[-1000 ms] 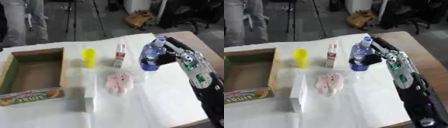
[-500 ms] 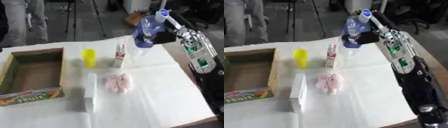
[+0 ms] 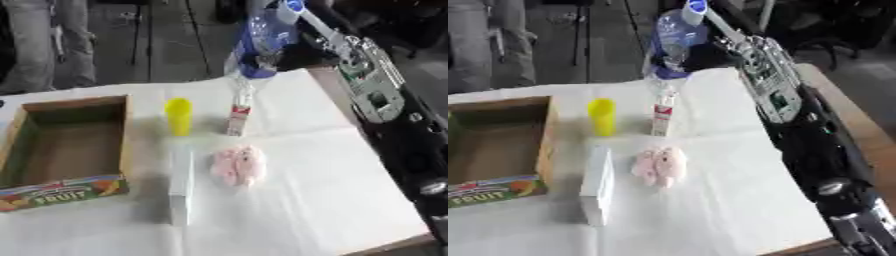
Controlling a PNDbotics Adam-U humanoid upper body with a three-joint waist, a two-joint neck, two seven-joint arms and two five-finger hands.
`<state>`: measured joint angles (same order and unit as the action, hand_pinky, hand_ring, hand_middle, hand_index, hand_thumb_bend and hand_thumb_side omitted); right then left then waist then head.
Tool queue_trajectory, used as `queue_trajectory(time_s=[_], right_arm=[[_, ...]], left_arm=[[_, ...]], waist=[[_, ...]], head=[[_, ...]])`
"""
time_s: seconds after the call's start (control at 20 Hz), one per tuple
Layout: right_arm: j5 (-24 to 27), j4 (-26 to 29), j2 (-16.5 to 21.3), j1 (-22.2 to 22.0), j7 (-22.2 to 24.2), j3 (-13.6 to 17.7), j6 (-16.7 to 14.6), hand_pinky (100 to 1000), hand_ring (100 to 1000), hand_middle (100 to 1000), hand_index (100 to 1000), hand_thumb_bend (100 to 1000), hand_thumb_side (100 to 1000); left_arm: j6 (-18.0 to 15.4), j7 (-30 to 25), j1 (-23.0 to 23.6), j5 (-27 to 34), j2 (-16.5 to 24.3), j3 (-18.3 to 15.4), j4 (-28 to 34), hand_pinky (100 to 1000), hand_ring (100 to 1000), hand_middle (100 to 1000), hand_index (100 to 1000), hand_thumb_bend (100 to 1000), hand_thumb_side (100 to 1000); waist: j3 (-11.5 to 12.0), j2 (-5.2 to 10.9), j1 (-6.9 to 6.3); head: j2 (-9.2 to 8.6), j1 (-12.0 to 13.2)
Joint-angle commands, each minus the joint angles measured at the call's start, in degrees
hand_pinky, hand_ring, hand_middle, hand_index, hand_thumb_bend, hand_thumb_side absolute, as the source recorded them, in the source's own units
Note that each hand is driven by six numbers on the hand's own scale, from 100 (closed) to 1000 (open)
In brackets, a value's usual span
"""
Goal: Pick up objects on the table and place them in the box.
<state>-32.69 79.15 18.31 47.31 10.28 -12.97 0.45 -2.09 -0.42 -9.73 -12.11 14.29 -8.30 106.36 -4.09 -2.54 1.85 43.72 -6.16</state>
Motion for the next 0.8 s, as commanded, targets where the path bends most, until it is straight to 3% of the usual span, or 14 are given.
queue_trajectory(time_s=[0.05,0.5,0.55,0.6,0.8], right_arm=[[-0.11,-1.34,-0.87,3.45,-0.29,-1.06,-1.60,144,304,581,570,141,100],[-1.69,-7.17,-5.58,8.28,0.10,-3.51,-5.68,140,306,584,571,136,100],[-2.06,-7.82,-6.21,8.69,0.13,-3.71,-6.18,141,306,584,571,215,122],[-2.41,-8.43,-6.75,9.00,0.17,-3.84,-6.69,141,306,585,571,133,100],[-3.58,-10.16,-8.33,9.89,-0.16,-3.83,-7.91,141,306,586,573,113,100]], left_arm=[[-0.22,0.17,-1.12,0.34,0.34,0.19,0.80,732,830,747,852,468,1000],[-0.42,3.09,-1.71,1.65,-0.03,0.61,1.08,736,836,757,861,463,987],[-0.55,3.45,-1.90,1.76,-0.02,0.81,1.17,739,840,758,862,463,987],[-0.70,3.70,-2.10,1.73,-0.03,0.97,1.27,739,840,760,862,463,985],[-1.32,4.94,-3.07,1.96,-0.31,1.38,1.80,747,849,769,868,460,977]], waist=[[0.28,0.47,-0.10],[2.24,0.75,-0.05],[2.58,0.78,-0.02],[2.90,0.81,0.00],[4.25,0.80,0.01]], head=[[0.40,-0.47],[0.40,-1.72],[0.40,-1.91],[0.40,-2.07],[0.06,-2.54]])
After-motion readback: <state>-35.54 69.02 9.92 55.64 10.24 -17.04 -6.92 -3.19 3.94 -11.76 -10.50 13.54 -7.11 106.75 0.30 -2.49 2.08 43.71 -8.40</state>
